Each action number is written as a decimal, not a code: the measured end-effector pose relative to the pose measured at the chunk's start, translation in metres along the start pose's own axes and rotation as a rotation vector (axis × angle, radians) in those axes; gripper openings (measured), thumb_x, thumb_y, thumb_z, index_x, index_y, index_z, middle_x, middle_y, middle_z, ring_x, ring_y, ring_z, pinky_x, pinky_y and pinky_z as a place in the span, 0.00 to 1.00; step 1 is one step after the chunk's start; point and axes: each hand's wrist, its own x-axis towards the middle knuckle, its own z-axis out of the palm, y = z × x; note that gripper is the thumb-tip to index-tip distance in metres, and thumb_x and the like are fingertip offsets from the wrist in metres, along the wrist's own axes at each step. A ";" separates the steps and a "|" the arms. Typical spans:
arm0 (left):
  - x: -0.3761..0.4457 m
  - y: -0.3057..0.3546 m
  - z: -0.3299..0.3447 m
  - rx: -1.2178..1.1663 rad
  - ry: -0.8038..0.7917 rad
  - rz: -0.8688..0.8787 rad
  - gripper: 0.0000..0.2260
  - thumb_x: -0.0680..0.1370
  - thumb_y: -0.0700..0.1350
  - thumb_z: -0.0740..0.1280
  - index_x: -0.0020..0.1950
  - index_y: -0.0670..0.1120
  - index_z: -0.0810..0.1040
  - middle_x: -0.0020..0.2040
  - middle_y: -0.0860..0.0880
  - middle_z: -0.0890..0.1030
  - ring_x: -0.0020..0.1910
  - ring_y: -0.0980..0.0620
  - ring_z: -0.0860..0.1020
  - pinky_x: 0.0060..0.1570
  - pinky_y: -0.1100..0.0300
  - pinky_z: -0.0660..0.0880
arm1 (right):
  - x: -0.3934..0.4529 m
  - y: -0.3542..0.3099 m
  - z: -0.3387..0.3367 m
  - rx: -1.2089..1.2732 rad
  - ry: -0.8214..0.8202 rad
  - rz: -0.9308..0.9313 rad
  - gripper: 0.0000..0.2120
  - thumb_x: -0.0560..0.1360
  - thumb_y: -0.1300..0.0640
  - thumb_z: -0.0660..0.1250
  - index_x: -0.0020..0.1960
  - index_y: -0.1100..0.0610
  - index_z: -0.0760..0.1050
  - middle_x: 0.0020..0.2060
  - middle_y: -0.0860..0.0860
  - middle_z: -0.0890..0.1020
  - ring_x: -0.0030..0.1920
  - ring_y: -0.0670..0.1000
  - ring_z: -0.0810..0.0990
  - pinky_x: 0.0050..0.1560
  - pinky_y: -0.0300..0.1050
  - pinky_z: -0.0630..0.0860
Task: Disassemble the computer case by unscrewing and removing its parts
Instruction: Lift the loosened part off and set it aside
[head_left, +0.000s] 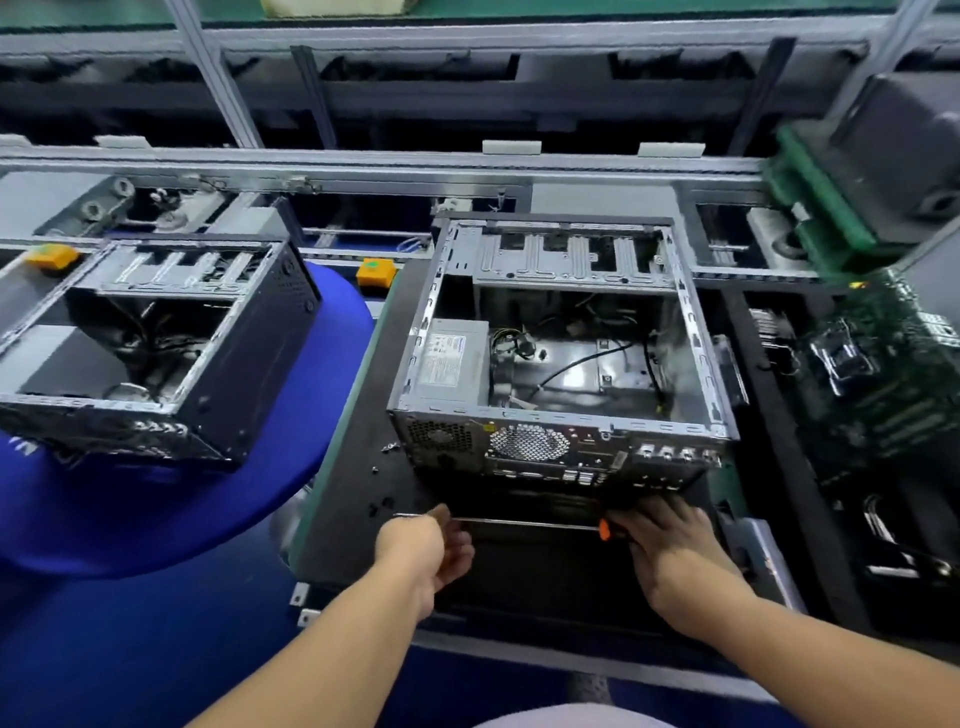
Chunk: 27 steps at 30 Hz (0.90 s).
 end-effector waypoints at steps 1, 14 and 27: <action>0.000 0.002 0.000 0.035 0.018 -0.002 0.10 0.85 0.39 0.62 0.49 0.38 0.80 0.34 0.41 0.79 0.31 0.44 0.77 0.25 0.58 0.80 | 0.000 -0.001 -0.001 -0.001 0.005 0.004 0.23 0.67 0.60 0.78 0.61 0.49 0.82 0.53 0.50 0.82 0.51 0.60 0.79 0.47 0.55 0.77; -0.011 0.008 -0.012 -0.011 0.089 0.211 0.14 0.85 0.47 0.63 0.46 0.38 0.79 0.31 0.45 0.77 0.25 0.49 0.74 0.23 0.60 0.70 | 0.011 -0.034 -0.054 0.373 0.110 -0.337 0.19 0.74 0.58 0.70 0.65 0.50 0.78 0.58 0.44 0.76 0.56 0.48 0.78 0.58 0.44 0.77; -0.062 0.088 0.060 -0.345 -0.152 0.136 0.17 0.80 0.54 0.74 0.62 0.44 0.84 0.52 0.42 0.88 0.46 0.42 0.88 0.38 0.51 0.84 | 0.242 -0.108 -0.098 0.833 -0.255 0.151 0.49 0.69 0.32 0.75 0.80 0.51 0.56 0.73 0.56 0.69 0.70 0.59 0.72 0.69 0.58 0.72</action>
